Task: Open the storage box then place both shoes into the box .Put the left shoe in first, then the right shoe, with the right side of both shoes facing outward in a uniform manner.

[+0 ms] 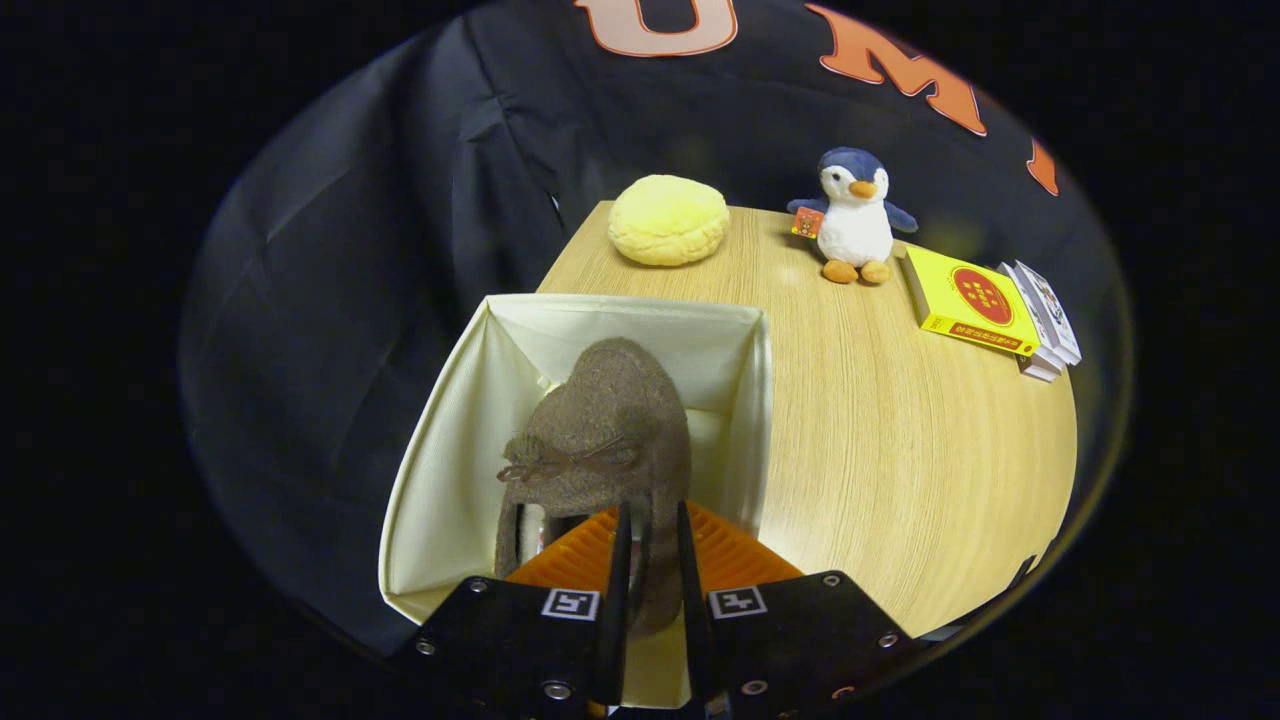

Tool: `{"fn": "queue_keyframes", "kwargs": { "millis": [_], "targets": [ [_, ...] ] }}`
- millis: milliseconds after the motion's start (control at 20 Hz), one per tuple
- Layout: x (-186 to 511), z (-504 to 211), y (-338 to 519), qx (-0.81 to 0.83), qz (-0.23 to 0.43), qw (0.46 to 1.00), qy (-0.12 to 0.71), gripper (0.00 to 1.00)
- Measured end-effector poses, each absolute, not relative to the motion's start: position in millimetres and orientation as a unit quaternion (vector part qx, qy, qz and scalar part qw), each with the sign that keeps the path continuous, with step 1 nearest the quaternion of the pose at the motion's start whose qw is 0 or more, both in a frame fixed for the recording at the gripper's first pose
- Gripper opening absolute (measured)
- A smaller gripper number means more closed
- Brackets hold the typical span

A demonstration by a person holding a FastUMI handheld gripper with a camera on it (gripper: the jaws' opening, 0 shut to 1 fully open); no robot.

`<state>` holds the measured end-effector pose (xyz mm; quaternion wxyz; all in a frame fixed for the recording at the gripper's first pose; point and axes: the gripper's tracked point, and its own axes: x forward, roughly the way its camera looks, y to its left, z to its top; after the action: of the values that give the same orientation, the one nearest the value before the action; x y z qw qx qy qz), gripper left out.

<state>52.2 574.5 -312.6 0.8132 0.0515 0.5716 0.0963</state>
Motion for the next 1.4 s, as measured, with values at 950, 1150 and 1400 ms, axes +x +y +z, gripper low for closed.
{"fn": "queue_keyframes", "kwargs": {
  "millis": [950, 1150, 1400],
  "targets": [
    [58.0, -165.4, 372.4, 0.074, 0.136, 0.930, 0.334, 0.69],
    [57.3, -146.1, 307.4, 0.062, 0.087, 0.953, 0.285, 0.82],
    [59.1, -101.4, 227.8, -0.007, 0.020, 0.980, 0.198, 0.97]
  ]
}}
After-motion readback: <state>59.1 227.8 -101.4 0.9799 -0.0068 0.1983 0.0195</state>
